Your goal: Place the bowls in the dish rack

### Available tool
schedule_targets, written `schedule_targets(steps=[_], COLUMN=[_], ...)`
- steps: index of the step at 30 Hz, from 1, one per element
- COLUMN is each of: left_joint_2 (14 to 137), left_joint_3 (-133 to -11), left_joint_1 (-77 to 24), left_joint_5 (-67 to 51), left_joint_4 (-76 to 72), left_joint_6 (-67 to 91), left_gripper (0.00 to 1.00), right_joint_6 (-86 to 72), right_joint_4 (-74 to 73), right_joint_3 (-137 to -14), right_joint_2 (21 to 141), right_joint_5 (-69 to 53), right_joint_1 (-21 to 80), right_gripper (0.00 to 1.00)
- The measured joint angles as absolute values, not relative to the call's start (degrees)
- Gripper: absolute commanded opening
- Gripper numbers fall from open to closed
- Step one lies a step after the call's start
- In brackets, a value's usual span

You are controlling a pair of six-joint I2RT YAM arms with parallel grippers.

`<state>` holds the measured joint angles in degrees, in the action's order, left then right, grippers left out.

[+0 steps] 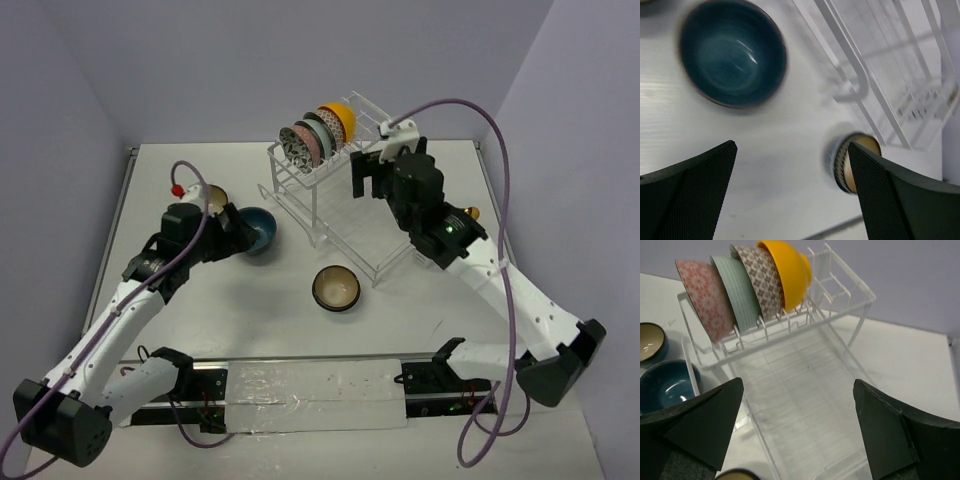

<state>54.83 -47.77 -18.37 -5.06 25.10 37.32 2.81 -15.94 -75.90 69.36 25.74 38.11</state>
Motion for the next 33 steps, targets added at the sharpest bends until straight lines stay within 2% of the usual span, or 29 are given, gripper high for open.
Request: schedule_targets(steps=[8, 12, 15, 17, 21, 33], left_joint_2=[66.3, 74.2, 79.2, 82.1, 87.1, 97.5], left_joint_3=[-50.4, -55.1, -58.5, -60.6, -64.1, -71.1], left_joint_1=[-39.0, -46.8, -51.0, -53.0, -55.0, -57.5], left_joint_5=[3.5, 8.6, 11.4, 12.8, 14.4, 17.2], left_joint_4=[25.9, 27.8, 28.8, 29.2, 30.8, 35.8], left_joint_6=[44.4, 46.3, 47.1, 47.5, 47.7, 47.7], left_gripper=[0.97, 0.92, 0.83, 0.79, 0.64, 0.45], right_joint_6=[-9.5, -13.1, -14.7, -15.4, -15.9, -16.1], right_joint_4=[-15.2, -15.0, -14.6, -14.7, -14.6, -14.1], right_joint_3=[-58.9, -54.0, -50.6, -48.9, -47.8, -47.0], right_joint_2=[53.0, 47.2, 43.7, 42.2, 41.8, 41.7], right_joint_5=[25.6, 25.6, 25.4, 25.4, 25.5, 25.4], right_joint_1=[38.1, 38.1, 38.1, 38.1, 38.1, 38.1], right_gripper=[1.00, 1.00, 1.00, 1.00, 1.00, 1.00])
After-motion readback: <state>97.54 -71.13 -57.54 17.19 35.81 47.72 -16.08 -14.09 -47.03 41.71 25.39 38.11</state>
